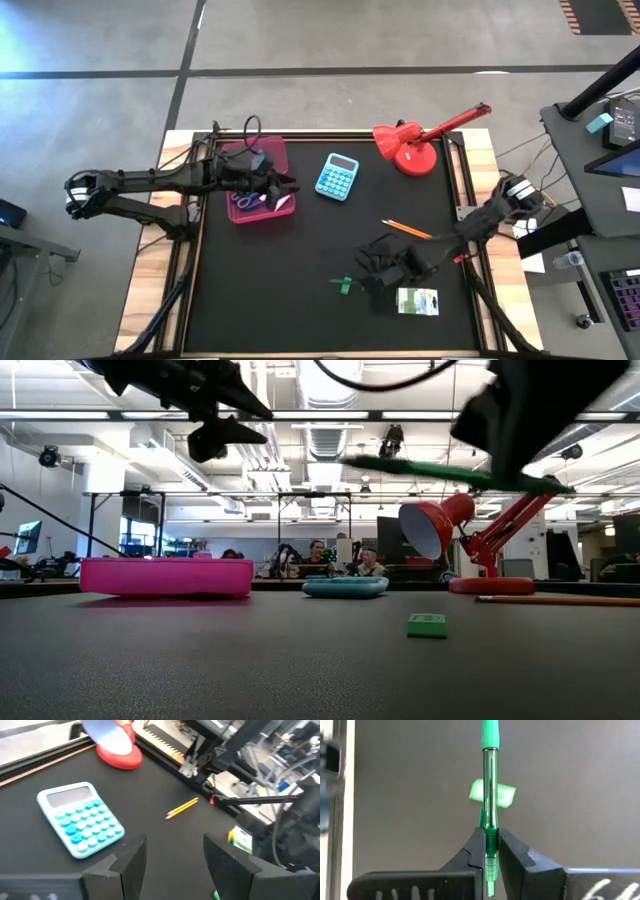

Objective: Pack school essentials
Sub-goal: Put the green pen into the pink supply box

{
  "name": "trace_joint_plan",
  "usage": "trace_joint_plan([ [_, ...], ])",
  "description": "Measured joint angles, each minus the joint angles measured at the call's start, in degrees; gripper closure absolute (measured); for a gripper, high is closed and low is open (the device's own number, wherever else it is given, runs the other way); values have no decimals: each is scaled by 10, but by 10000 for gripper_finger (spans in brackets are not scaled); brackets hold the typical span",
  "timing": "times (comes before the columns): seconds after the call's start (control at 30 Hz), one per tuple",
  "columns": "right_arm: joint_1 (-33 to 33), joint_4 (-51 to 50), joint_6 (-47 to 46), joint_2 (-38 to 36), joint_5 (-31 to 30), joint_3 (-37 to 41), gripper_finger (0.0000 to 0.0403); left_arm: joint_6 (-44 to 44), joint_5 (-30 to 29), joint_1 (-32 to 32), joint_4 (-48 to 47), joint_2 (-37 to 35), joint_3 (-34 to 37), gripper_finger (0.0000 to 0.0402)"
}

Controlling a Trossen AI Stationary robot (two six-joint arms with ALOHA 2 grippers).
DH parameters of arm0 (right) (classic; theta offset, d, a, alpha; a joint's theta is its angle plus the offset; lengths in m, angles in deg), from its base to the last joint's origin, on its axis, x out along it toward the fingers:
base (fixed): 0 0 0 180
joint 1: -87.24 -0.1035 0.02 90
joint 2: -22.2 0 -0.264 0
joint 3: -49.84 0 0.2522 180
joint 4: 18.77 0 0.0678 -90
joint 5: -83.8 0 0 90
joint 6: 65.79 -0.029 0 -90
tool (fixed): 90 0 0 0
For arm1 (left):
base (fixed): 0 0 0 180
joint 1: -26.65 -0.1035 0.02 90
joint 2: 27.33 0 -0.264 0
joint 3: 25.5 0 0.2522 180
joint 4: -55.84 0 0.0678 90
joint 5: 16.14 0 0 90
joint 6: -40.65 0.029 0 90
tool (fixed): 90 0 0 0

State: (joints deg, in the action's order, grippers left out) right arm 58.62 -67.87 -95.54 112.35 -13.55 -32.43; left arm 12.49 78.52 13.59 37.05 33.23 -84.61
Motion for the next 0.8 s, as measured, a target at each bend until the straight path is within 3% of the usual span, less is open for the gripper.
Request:
trace_joint_plan([
  [0.23,33,4,-1,-70,-94,0,380,31,49,14,3,2,3,224],
  [0.47,82,41,4,-121,-186,0,379,124,49,39,12,2,6,224],
  [0.8,169,237,126,-132,-214,-3,379,155,38,43,149,2,6,224],
])
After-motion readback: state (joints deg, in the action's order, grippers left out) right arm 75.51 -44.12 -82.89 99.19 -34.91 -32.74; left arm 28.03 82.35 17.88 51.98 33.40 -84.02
